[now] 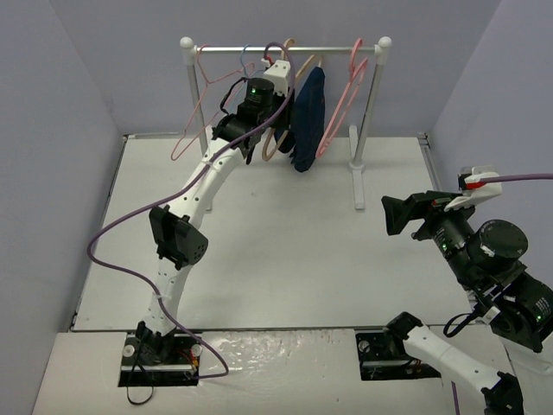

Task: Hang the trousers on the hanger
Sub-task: Place the hanger at the clothesline, then reset both arms

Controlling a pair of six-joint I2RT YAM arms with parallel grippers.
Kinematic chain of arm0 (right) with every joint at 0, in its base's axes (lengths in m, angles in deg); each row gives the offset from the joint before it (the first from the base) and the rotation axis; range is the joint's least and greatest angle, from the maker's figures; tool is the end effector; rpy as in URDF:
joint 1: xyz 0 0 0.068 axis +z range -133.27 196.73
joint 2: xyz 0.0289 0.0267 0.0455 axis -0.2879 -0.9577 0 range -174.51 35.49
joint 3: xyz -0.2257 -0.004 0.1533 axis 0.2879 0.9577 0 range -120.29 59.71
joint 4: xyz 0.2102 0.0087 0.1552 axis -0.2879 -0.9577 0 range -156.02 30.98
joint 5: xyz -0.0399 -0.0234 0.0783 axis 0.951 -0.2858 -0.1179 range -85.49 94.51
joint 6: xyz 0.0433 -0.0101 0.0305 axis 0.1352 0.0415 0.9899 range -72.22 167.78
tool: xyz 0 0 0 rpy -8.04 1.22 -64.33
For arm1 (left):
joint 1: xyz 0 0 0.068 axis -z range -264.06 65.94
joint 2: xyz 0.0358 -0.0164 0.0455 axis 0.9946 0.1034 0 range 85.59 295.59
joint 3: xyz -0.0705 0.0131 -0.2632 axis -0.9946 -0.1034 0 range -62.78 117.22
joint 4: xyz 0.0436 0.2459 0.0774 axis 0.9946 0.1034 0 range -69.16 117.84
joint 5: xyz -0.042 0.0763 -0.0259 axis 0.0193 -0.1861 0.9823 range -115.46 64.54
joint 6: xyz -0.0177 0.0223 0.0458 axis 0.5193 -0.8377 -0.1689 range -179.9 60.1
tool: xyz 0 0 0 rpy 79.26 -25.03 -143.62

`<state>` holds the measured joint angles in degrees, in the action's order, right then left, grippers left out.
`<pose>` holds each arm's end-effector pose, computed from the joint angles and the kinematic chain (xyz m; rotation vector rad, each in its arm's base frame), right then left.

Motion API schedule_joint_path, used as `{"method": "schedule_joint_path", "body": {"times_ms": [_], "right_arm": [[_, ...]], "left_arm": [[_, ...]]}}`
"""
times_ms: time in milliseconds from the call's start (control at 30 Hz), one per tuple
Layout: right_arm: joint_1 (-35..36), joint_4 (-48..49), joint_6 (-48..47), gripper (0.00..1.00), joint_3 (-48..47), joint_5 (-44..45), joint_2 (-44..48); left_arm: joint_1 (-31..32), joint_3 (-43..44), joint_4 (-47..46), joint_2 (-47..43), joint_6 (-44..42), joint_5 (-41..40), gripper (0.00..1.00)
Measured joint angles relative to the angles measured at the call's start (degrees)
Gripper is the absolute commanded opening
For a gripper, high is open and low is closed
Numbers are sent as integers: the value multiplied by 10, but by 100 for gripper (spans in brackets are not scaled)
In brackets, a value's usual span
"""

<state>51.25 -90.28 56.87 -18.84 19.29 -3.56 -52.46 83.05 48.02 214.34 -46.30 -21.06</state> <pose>0.0654 0.0340 0.4975 -0.1058 1.4428 0.4416 0.4326 -0.2693 0.4294 0.3369 1.7585 -0.6397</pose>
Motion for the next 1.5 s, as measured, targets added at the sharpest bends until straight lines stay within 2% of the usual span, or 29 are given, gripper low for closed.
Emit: {"method": "schedule_joint_path", "body": {"times_ms": [100,167,333,400,533,700,933,1033,1167,1500], "right_arm": [[0,-2,0,100,6,2,9],[0,-4,-1,100,9,7,13],[0,-9,-18,100,7,33,14],[0,-10,-25,100,4,42,14],[0,-14,-31,100,2,55,19],[0,-23,-31,100,21,63,52],[0,-38,-31,100,57,96,98],[0,-39,-30,100,60,104,108],[0,-39,-31,100,60,110,114],[2,-41,-32,100,60,132,137]], "left_arm": [[5,-41,-16,-30,-6,0,74],[8,-53,-18,-48,-11,1,82],[12,-58,1,-108,-25,-9,87],[12,-100,10,-166,-26,-18,89],[12,-243,2,-325,-28,-55,91],[13,-481,12,-585,-28,-148,93],[12,-717,121,-897,9,-301,93],[11,-772,179,-1005,32,-347,94],[10,-814,236,-1070,59,-386,94],[10,-902,268,-1081,94,-403,95]]}}
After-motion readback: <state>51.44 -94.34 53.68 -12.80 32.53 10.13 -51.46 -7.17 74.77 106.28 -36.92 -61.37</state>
